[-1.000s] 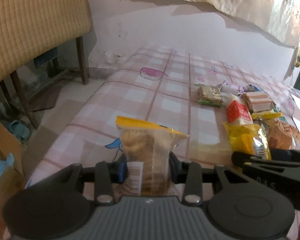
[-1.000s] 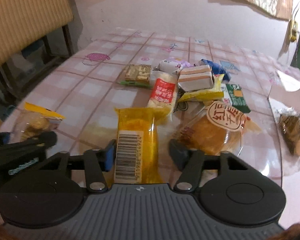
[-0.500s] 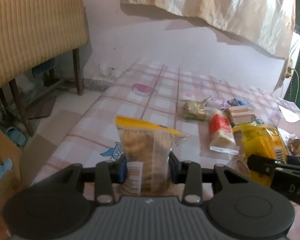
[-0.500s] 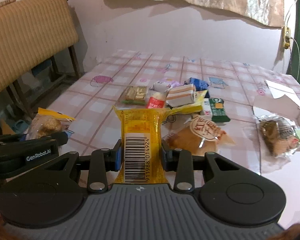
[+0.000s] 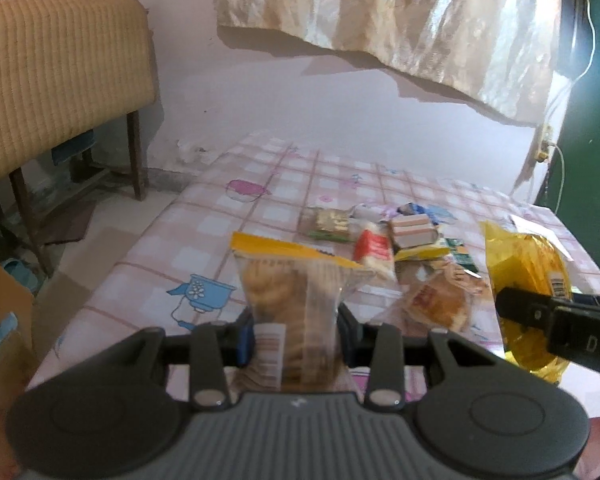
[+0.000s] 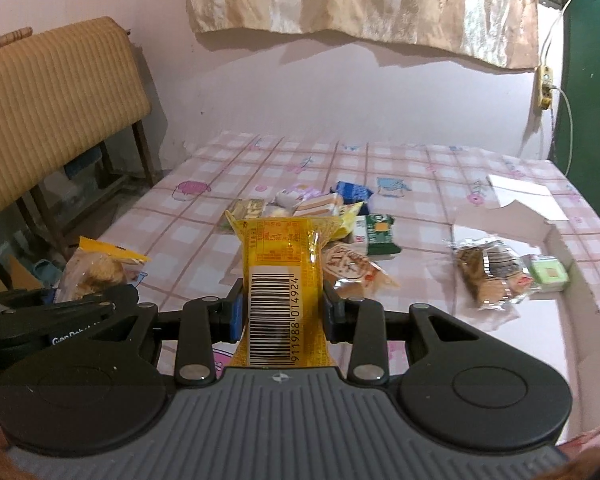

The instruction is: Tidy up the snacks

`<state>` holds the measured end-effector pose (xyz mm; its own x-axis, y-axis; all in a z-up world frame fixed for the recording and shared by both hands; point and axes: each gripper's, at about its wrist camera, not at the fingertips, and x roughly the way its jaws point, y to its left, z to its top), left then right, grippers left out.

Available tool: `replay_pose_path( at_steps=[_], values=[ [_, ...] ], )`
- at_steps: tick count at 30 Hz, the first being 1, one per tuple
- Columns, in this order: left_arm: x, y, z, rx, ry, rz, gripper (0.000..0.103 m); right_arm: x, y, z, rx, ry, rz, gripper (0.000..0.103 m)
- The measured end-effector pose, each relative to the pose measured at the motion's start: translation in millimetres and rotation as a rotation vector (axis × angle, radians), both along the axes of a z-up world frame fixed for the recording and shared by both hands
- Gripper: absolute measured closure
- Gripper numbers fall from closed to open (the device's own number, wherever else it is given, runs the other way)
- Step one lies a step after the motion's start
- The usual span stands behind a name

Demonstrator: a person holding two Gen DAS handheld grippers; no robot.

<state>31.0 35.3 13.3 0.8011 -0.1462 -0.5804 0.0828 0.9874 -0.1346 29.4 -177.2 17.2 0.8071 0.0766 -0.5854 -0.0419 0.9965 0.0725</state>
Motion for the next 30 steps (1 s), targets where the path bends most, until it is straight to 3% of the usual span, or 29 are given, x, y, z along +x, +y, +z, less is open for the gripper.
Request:
replay_pose_path(
  at_steps=[12, 30],
  values=[
    [-17.6, -21.9, 16.1, 0.002, -0.02, 0.007, 0.065, -37.5, -29.3, 18.5, -0.033, -0.027, -0.061, 0.06],
    [-31.5, -56.3, 26.9, 0.059, -0.038, -0.047, 0.065, -59.1, -56.3, 20.6, -0.039, -0.04, -0.139, 0.06]
  ],
)
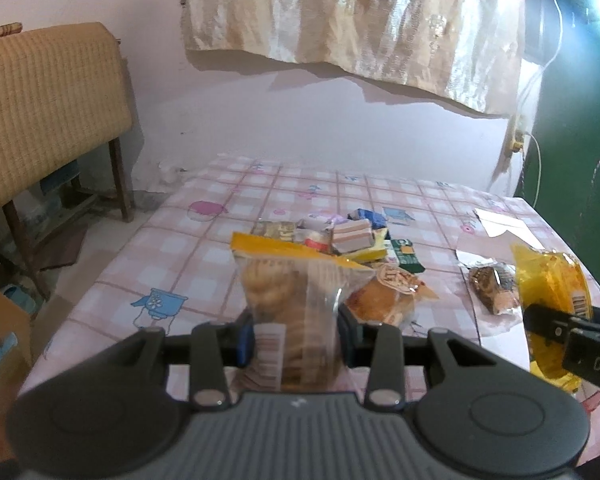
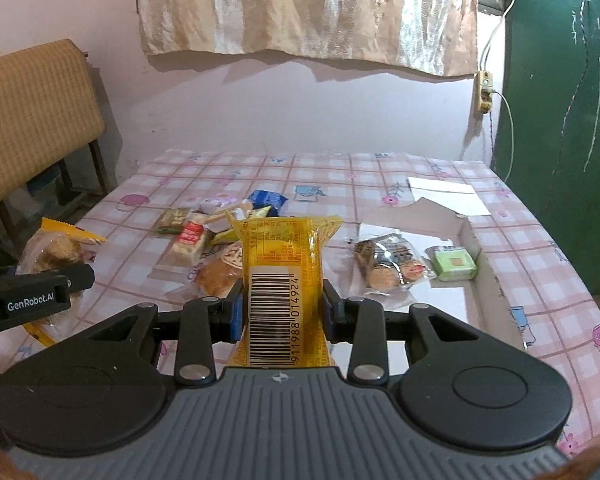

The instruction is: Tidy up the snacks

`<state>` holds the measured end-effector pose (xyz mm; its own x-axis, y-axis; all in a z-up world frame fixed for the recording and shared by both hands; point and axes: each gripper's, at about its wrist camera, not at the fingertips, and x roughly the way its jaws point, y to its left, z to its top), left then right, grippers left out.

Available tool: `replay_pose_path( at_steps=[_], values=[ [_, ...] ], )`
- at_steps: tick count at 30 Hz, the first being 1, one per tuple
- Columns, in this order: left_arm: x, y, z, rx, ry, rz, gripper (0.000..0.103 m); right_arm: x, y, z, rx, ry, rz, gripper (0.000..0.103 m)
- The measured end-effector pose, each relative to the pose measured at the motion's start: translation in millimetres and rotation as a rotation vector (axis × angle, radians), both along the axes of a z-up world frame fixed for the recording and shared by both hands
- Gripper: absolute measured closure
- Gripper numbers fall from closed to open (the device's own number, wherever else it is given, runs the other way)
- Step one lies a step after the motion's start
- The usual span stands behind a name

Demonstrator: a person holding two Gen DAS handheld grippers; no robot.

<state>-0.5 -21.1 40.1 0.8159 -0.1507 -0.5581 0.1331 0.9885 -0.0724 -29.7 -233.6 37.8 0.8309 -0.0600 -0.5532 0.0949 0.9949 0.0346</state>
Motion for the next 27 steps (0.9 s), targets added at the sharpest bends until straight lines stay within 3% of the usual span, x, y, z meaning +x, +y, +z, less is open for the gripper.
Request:
replay_pose_path(
  at_steps=[18, 27],
  values=[
    [-5.2, -44.5, 1.9, 0.028, 0.01, -0.089, 0.065, -10.0, -21.7, -0.5, 0.013, 0.007, -0.08, 0.06],
    [-1.4, -58.5, 0.5, 0.003, 0.036, -0.121, 0.065, -17.1, -37.5, -3.2, 0.023, 0.015, -0.127, 0.06]
  ],
)
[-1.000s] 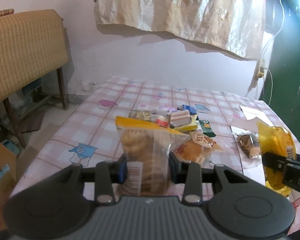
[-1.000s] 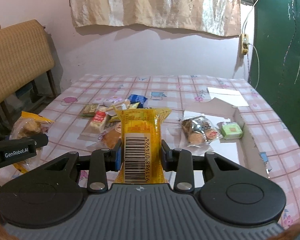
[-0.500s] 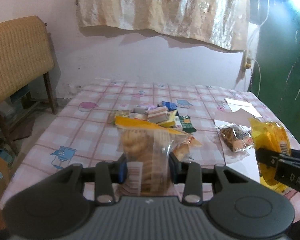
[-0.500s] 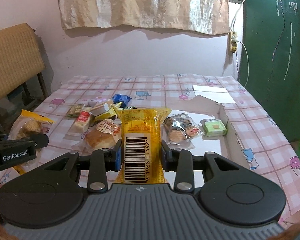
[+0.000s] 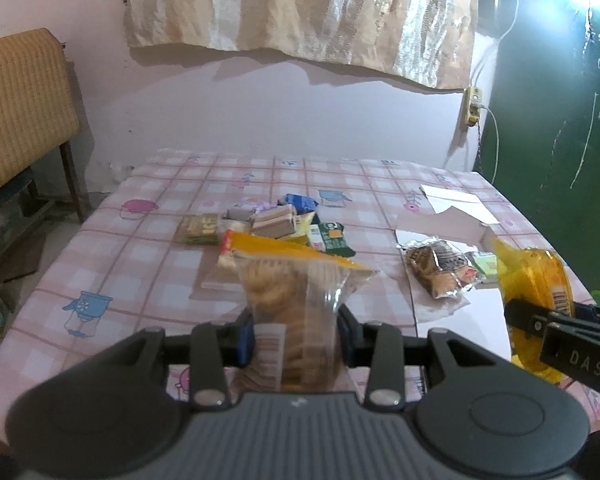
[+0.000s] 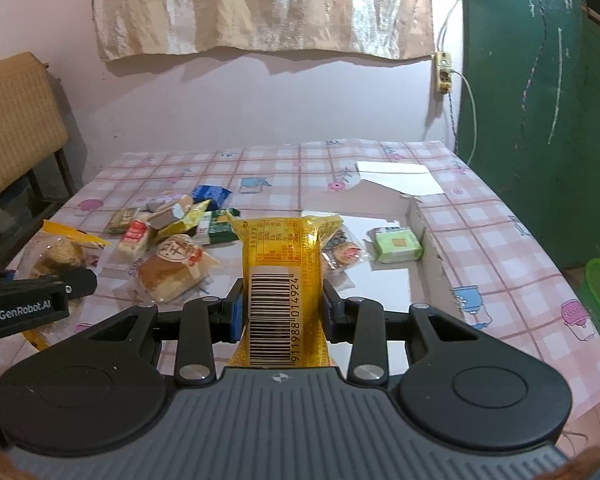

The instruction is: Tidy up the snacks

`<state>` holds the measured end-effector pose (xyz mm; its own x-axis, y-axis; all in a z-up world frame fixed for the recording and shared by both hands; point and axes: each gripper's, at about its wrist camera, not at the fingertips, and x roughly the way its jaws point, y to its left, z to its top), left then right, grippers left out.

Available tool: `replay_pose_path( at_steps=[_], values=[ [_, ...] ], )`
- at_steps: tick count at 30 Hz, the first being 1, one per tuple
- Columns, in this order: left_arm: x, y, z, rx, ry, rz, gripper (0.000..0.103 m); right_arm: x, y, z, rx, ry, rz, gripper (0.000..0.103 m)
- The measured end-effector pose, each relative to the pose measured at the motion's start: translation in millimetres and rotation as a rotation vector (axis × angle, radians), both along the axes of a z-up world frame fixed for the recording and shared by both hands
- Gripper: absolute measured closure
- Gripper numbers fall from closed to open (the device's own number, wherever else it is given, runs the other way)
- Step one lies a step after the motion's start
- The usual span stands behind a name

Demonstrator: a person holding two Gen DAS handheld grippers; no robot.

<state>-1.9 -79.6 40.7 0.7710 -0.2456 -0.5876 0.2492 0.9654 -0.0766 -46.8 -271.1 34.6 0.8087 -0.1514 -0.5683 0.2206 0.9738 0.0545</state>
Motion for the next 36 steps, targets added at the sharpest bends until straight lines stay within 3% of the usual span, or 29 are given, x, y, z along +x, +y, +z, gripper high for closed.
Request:
replay_pose_path(
  at_steps=[36],
  values=[
    [10.6, -84.2, -0.7, -0.028, 0.03, -0.2, 0.065, -21.2, -63.5, -3.4, 0.039, -0.009, -0.183, 0.06]
  ],
)
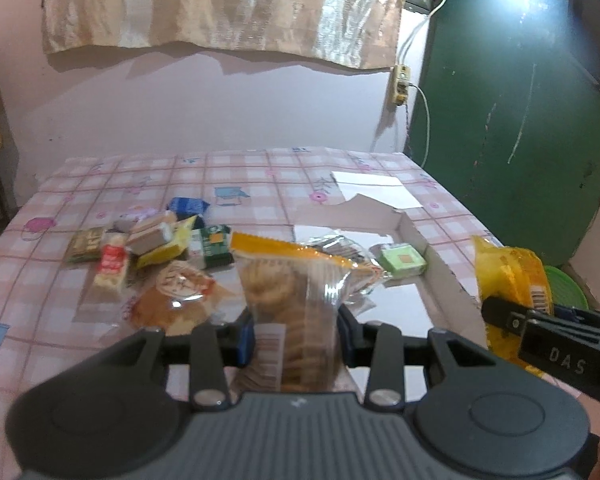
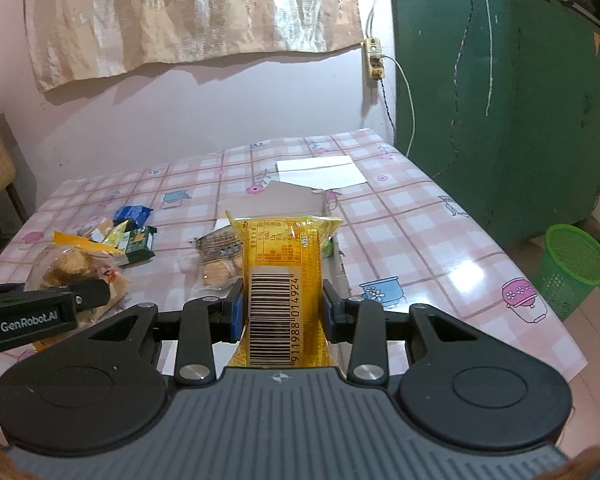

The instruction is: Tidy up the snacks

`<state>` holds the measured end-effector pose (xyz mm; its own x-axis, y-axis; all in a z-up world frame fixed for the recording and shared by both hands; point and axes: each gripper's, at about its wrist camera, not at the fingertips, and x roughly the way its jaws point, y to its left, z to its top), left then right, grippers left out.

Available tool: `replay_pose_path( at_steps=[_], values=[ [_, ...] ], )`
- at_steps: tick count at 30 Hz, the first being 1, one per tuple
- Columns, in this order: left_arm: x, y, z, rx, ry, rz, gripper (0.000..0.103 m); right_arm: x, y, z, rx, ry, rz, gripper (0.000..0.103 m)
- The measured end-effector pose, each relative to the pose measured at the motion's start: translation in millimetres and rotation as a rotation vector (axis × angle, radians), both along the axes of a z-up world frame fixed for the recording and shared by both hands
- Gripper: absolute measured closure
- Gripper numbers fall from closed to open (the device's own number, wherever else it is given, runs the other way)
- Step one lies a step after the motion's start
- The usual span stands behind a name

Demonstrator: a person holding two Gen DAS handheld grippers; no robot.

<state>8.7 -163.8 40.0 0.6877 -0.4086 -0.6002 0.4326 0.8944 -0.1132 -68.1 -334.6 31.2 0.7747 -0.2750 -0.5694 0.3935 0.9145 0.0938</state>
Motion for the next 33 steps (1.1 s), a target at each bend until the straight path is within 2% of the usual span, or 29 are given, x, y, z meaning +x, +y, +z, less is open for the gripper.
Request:
replay_pose_path(
  at_steps=[21, 33],
  values=[
    [9.7, -43.0, -4.0, 0.021, 0.003, -0.06, 0.065, 9.4, -18.9, -0.5, -0.026, 0.027, 0.003, 0.06],
    [41.8, -54.6, 2.8, 0.005, 0.002, -0.04, 0.065, 38.3, -29.5, 2.3, -0.032, 0.02, 0.028, 0.06]
  ],
)
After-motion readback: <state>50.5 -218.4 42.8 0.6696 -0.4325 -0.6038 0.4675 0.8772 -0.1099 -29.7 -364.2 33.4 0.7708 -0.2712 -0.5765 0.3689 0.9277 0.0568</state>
